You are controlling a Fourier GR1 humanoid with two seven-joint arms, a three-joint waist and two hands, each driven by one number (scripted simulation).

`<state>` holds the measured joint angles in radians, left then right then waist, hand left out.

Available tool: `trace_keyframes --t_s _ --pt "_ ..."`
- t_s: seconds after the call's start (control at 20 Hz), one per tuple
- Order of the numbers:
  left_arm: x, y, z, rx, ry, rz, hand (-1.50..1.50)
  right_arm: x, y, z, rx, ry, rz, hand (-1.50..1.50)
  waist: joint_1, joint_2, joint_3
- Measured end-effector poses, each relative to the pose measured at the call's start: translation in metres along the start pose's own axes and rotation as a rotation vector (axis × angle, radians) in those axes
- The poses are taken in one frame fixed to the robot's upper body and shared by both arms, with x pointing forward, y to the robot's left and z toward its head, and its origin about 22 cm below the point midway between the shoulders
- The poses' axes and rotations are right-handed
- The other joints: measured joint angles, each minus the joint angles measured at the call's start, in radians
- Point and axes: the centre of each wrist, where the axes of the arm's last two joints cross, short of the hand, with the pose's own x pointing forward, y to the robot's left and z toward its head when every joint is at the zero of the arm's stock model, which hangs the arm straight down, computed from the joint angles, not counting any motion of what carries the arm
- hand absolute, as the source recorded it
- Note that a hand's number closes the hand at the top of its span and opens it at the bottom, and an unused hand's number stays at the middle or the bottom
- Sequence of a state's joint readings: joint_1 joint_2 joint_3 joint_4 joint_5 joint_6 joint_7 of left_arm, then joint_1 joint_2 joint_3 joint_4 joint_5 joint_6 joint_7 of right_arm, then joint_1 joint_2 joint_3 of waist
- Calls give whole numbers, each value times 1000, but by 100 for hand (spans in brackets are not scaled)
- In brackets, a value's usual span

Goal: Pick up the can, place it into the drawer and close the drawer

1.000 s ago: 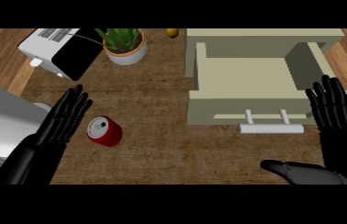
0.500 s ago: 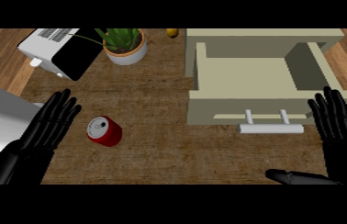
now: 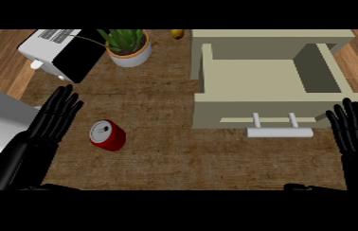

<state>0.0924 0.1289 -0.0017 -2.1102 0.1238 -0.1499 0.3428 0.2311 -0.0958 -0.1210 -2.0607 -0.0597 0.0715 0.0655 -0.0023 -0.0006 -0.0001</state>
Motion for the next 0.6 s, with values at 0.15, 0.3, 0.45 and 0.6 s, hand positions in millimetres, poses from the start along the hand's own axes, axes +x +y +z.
trace_keyframes --t_s 0.15,0.3,0.45,0.6 --pt "-11 1 -7 -2 11 3 -150 -1 -5 -1 2 2 1 -150 0 0 0" --pt "-28 4 -9 -6 17 1 -150 6 -5 1 0 2 10 -150 0 0 0" --pt "-41 0 -11 -2 29 -1 -150 5 -6 5 -2 -1 9 -150 -1 0 0" --pt "-56 0 -15 8 29 -1 -150 2 -12 7 1 0 5 -150 -1 0 0"
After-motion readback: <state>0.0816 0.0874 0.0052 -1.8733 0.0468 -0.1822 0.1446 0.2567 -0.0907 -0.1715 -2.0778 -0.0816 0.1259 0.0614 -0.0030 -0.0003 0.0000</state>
